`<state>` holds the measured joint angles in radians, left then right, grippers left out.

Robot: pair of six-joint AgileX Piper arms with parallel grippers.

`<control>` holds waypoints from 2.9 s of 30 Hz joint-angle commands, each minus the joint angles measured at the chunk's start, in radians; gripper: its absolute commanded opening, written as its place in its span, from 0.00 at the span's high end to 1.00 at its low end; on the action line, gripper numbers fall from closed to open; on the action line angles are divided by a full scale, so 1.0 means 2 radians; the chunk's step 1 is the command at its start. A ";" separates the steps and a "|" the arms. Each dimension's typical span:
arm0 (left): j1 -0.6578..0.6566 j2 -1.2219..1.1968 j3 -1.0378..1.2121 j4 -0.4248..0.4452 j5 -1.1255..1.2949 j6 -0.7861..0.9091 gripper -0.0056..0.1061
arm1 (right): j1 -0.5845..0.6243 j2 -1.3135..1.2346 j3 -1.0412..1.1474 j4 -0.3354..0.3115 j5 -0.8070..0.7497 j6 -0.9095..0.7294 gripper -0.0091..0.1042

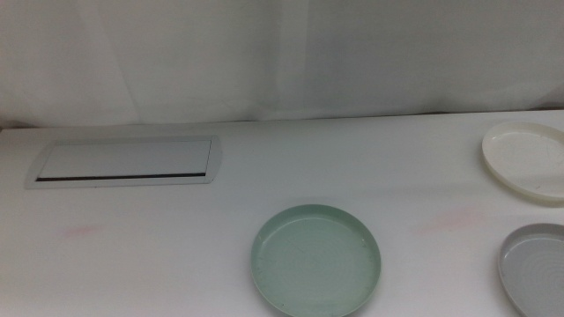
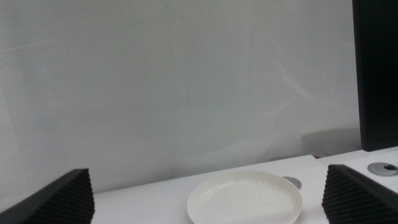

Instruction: Stack the three bowls on top of each other.

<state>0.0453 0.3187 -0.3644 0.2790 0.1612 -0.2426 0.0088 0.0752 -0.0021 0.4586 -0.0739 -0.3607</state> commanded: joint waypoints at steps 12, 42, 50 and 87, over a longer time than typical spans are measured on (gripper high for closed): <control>0.001 -0.143 0.199 -0.003 -0.066 -0.007 0.96 | -0.004 -0.001 0.010 -0.001 -0.021 0.039 0.01; 0.001 -0.145 0.200 -0.003 -0.066 -0.007 0.96 | 0.008 0.353 -0.499 -0.333 0.577 0.199 0.09; 0.001 -0.145 0.200 -0.003 -0.066 -0.007 0.96 | -0.033 0.454 -0.496 -0.336 0.635 0.248 0.09; 0.001 -0.145 0.200 -0.003 -0.066 -0.008 0.98 | -0.144 0.702 -0.281 -0.274 0.328 0.326 0.09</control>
<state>0.0468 0.0317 -0.0038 0.2790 0.0277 -0.2486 -0.2705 1.4569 -0.5668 -0.0860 0.6084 0.2849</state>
